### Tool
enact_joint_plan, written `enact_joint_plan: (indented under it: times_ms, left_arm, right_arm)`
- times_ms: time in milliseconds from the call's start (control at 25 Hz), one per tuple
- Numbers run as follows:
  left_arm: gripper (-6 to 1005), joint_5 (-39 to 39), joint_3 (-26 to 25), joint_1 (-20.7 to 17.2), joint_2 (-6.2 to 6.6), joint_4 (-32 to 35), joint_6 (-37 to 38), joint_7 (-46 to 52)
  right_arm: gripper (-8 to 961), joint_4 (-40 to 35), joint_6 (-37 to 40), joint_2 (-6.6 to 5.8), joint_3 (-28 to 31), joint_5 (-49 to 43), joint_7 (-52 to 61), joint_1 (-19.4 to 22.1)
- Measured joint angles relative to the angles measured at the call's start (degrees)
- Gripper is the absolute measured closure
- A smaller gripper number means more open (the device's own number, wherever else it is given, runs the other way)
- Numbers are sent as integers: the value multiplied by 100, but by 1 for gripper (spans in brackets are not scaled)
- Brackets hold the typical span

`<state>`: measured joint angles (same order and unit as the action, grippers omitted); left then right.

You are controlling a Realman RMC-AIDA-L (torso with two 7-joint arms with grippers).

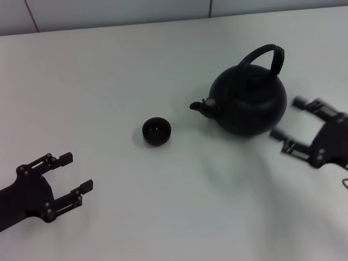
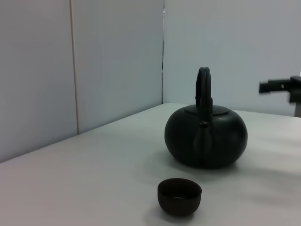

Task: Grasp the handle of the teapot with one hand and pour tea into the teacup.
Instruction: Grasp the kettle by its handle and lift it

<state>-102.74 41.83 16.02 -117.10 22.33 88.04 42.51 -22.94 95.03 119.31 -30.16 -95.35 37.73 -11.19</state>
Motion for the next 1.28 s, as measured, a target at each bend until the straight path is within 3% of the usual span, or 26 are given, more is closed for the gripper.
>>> enact_joint_plan:
  times_ms: [200,400,760,960,1280]
  left_arm:
    - [278,1,-13,27,-10,0,-15,-6]
    - [278,1,-12,51,-13,0,-17,2]
    - [278,1,-36,68,-37,0,4,31]
    - [279,8,-45,56,-75,-1,9,26]
    - [279,40,-45,28,-83,-27,25,30]
  right_arm:
    - [131,1790,-119,8,821,1325,-1492,71]
    - [131,2647,-289,8,1155,1596,-2564,-3]
    - [130,2053,-735,-21,1133,1479,-1982,-208]
    - [130,1016,-1355,-46,1123,652,-622,-620]
    - [131,463,-1980,-50,1078,-15,18,-1116]
